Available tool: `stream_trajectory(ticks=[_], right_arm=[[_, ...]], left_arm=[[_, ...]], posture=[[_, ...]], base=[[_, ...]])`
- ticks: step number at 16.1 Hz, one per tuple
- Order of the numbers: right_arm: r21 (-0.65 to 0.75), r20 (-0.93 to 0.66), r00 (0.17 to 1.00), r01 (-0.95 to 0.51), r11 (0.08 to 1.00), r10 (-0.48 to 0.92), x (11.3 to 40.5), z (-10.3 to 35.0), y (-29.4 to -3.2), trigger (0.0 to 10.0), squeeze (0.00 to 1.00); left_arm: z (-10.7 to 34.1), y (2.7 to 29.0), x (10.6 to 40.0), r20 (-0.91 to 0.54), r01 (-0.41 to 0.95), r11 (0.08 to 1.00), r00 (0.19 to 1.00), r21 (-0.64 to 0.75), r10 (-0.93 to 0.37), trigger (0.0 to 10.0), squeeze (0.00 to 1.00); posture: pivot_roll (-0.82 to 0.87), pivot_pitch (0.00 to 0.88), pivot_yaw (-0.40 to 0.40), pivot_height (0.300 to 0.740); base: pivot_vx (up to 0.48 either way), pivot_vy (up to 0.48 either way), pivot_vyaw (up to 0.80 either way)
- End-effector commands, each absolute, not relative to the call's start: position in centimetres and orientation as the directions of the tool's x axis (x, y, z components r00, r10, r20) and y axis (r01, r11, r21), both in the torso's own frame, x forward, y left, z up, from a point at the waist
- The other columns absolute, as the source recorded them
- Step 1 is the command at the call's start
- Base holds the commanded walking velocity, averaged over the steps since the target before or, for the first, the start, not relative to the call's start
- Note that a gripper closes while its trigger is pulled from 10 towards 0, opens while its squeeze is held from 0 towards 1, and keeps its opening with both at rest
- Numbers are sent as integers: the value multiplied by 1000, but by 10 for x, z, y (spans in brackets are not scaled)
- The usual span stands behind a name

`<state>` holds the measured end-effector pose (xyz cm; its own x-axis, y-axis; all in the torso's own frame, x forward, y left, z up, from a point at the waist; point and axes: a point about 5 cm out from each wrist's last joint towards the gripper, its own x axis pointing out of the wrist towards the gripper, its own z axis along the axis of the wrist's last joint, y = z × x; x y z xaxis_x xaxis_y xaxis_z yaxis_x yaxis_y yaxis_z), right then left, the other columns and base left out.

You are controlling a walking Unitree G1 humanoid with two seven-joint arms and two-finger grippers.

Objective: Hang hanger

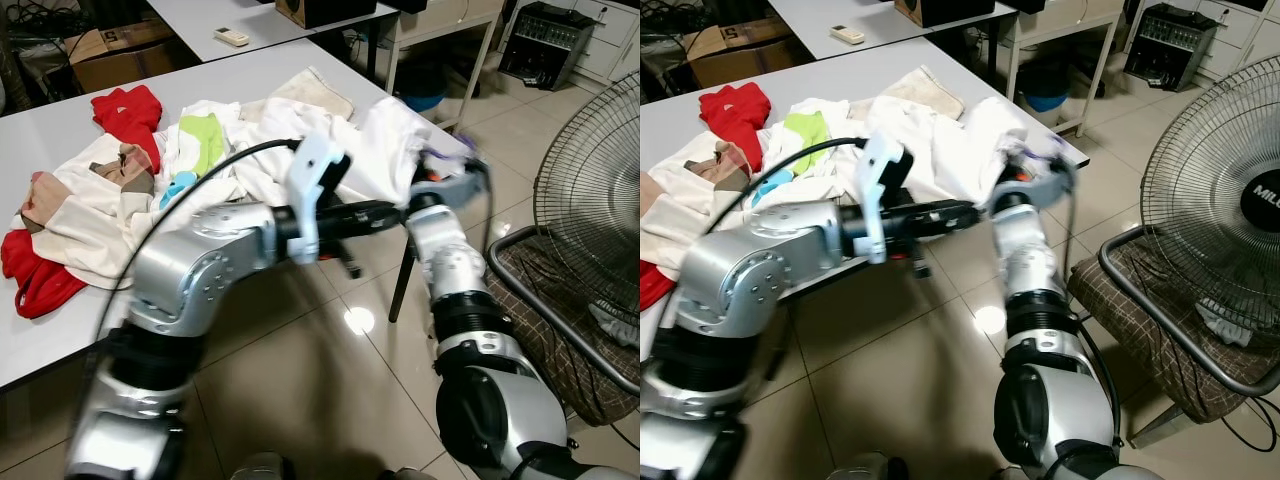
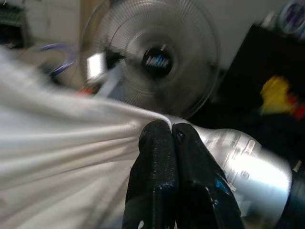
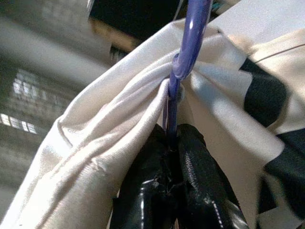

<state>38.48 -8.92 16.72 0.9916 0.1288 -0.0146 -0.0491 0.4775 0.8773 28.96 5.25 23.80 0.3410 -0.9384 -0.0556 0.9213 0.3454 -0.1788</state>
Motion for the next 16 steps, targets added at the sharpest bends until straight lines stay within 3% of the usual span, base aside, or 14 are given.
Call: stream_trajectory(ticks=[1,4,9,11,13,16], right_arm=[[856,-18,978,-93,509,209,379,169,-58,10000,0],[820,-13,959,-153,552,285,368,172,-52,10000,0],[749,65,939,-269,605,337,319,186,-96,10000,0],[756,142,934,-316,574,328,296,198,-115,10000,0],[688,222,877,-451,568,427,269,213,-120,10000,0],[681,246,830,-515,521,500,247,217,-114,10000,0]], left_arm=[[252,52,291,-1,926,332,338,-179,-941,0,0],[266,49,303,60,900,406,419,-158,-906,0,0],[272,64,329,80,755,650,655,-86,-751,0,0],[274,81,336,97,687,721,727,-91,-680,0,0],[266,98,329,77,670,734,742,-113,-666,0,0],[254,106,315,76,648,741,759,-174,-646,0,0]], posture=[[90,15,65,740],[92,17,64,740],[70,11,87,740],[66,10,93,740],[61,9,91,740],[66,13,81,740]], base=[[0,0,0],[0,0,0],[0,0,0],[0,0,0],[0,0,0],[0,0,800]])
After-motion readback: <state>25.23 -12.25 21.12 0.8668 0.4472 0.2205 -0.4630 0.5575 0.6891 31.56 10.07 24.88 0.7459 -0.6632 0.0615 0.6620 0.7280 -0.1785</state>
